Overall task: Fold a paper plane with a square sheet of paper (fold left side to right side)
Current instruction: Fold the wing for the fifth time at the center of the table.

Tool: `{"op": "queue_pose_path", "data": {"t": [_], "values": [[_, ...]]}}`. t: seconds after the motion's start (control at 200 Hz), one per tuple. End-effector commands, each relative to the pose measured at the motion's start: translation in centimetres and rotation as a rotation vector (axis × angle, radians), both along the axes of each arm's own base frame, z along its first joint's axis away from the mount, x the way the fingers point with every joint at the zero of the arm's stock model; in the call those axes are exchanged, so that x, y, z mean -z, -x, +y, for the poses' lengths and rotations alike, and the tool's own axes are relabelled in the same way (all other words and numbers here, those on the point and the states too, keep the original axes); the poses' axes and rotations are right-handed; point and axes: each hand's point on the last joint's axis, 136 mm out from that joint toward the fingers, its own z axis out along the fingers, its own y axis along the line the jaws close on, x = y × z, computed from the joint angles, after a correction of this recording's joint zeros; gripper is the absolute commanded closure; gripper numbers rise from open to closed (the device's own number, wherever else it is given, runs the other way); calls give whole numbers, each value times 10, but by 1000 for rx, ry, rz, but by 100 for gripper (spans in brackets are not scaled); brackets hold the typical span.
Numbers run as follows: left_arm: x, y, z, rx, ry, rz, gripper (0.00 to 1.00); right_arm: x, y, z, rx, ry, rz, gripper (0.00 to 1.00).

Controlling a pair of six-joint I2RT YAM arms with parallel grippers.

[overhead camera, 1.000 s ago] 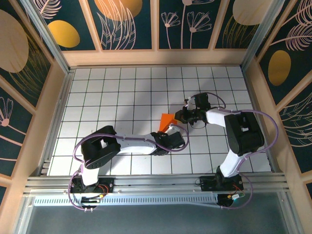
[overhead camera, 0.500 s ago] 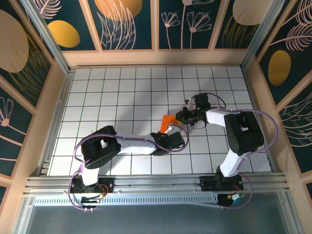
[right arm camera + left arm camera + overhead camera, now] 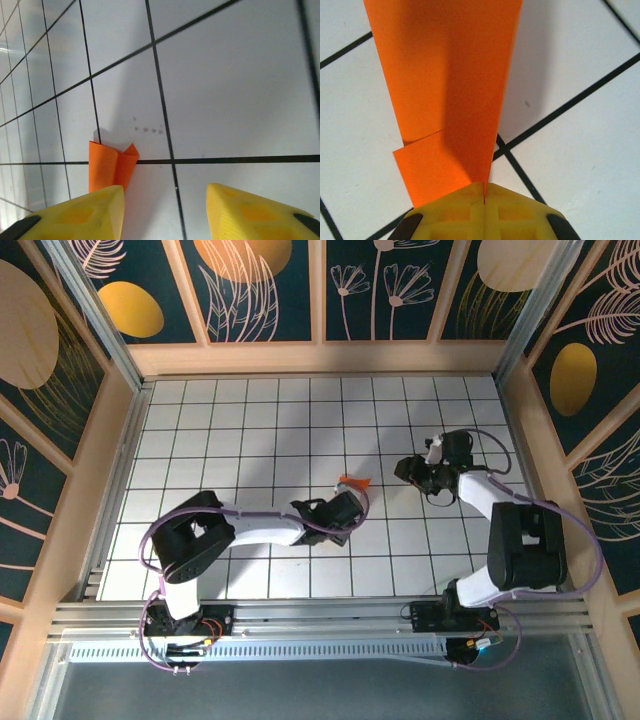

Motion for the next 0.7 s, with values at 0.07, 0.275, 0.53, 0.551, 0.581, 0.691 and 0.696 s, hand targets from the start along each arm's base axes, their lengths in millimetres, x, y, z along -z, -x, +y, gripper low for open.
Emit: {"op": "queue_pose_path", "data": {"t": [0.07,0.275,0.53,0.551,0.581,0.691,0.696], "values": [[-17,1,-22,18,281,188,100,1,17,-7,-22,56,-40,46],[-20,-5,-25,-49,557,406,100,0,26,12,-98,-5,-69,44],[-23,-10,-26,-107,788,540,100,1,33,48,-187,-49,-85,44],[-23,-10,-26,-108,798,547,100,1,33,51,-192,-51,-85,45],[-23,-10,-26,-110,809,554,100,2,34,54,-198,-57,-81,45],[-18,-8,-27,-123,822,583,100,5,36,69,-214,-99,-69,45],[-17,-8,-26,-124,821,585,100,5,36,70,-215,-101,-69,45]]}}
